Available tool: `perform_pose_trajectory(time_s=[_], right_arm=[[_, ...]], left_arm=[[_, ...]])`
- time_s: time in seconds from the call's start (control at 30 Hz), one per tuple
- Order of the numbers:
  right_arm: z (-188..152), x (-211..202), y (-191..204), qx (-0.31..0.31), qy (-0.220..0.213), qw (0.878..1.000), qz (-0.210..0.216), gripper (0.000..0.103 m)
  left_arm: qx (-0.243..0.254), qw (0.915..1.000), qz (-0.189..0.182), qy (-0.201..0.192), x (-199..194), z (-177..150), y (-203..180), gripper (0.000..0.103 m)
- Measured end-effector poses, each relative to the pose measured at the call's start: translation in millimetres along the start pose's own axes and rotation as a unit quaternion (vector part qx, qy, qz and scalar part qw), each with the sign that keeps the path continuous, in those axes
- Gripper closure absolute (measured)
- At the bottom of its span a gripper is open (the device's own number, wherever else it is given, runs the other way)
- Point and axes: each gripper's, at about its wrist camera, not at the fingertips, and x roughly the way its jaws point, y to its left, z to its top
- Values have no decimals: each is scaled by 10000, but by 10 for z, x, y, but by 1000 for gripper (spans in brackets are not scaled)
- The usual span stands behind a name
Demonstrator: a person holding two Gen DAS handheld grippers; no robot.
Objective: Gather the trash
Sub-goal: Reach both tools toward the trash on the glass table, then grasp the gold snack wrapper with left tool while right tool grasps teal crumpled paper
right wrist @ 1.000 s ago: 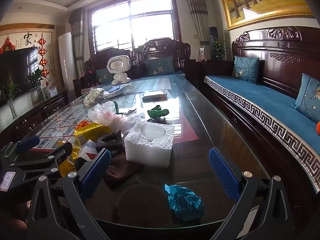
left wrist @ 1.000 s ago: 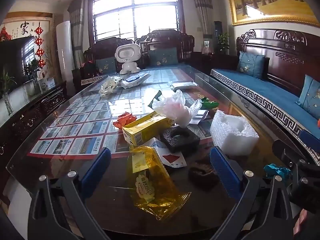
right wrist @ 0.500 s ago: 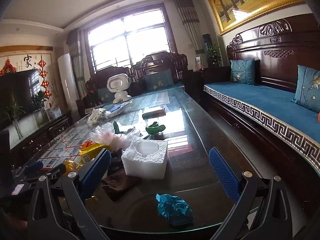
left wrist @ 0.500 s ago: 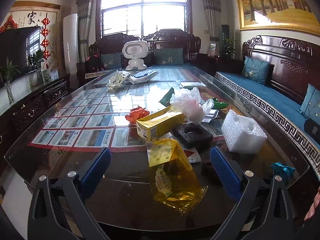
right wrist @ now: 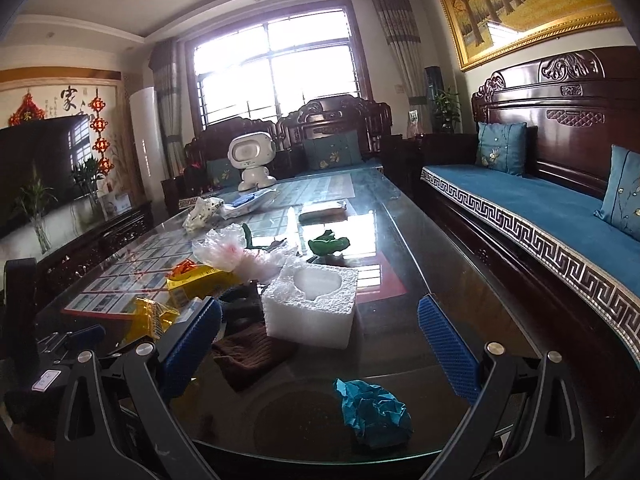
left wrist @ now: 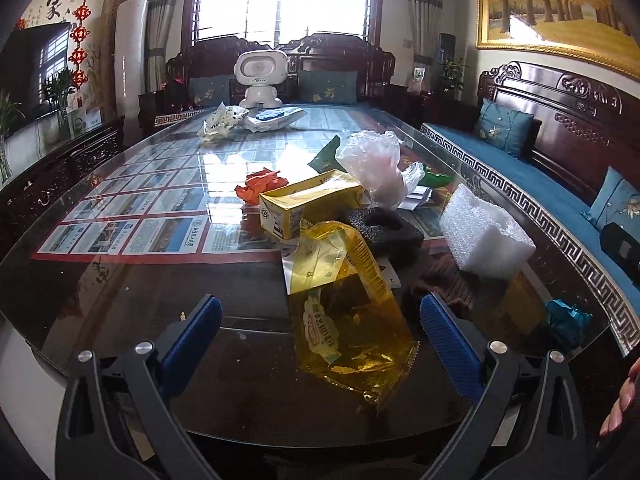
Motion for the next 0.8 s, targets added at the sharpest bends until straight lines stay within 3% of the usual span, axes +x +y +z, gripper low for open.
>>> perform_pose_trajectory(time_s=[0.43,0.8], right_arm=[[-22,59,37,-144,93,9998,-85,8],[-38,54,31,-128,79,9998,86,8]], left_arm=[[-268,9990,-214,291,173,7,-19,4],[-233,9992,-34,318,262,17,-87,4]])
